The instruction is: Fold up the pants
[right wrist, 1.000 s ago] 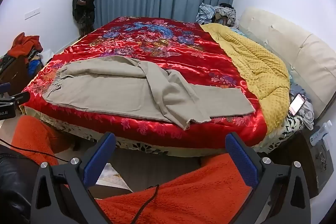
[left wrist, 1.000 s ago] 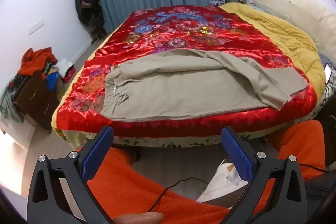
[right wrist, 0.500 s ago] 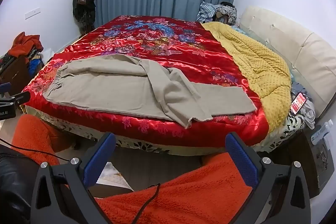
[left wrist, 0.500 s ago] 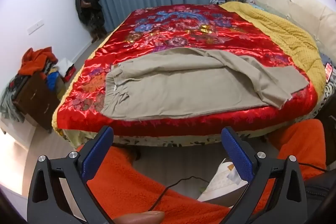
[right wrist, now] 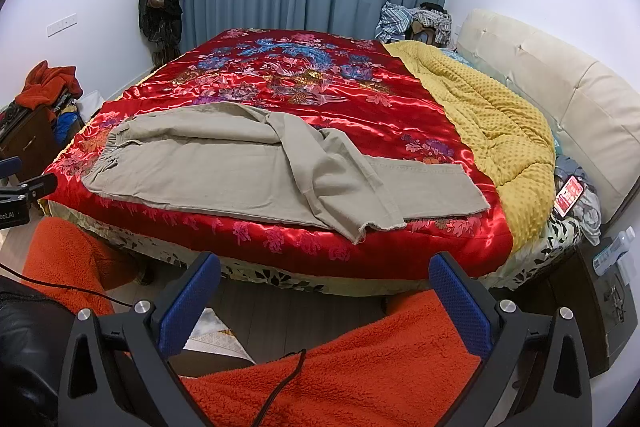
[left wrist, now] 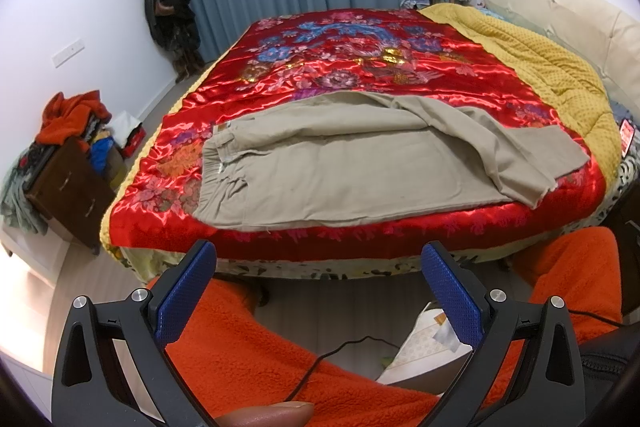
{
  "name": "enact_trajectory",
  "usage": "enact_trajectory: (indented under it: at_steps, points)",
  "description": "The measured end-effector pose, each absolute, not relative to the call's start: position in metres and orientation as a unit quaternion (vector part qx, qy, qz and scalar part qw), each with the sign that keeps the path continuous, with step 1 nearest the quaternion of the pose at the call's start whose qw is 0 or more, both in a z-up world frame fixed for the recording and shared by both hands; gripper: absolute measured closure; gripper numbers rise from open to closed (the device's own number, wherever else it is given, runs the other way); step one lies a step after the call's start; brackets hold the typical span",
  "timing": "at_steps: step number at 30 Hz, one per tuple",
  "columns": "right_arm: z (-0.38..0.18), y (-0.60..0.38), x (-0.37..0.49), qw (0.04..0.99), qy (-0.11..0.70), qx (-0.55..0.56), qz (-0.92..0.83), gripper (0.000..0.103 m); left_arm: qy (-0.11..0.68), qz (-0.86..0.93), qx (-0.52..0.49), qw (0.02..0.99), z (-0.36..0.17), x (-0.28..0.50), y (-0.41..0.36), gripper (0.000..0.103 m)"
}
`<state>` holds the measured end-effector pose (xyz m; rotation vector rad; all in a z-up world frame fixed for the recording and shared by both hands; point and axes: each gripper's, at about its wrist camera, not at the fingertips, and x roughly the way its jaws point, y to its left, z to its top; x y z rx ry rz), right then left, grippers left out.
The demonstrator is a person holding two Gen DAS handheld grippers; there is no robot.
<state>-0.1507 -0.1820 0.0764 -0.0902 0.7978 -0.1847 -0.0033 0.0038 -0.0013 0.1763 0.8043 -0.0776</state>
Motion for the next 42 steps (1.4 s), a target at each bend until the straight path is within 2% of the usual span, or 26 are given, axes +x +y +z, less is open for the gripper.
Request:
enact_trajectory:
  at_steps: [42]
  points:
    - [0.0724,-0.1815,-0.152,0.914,0.393,-0.041,-0.087,0.0,0.389,-0.037,0.089,0.916,-0.003,-0.002,0.0031,0.001]
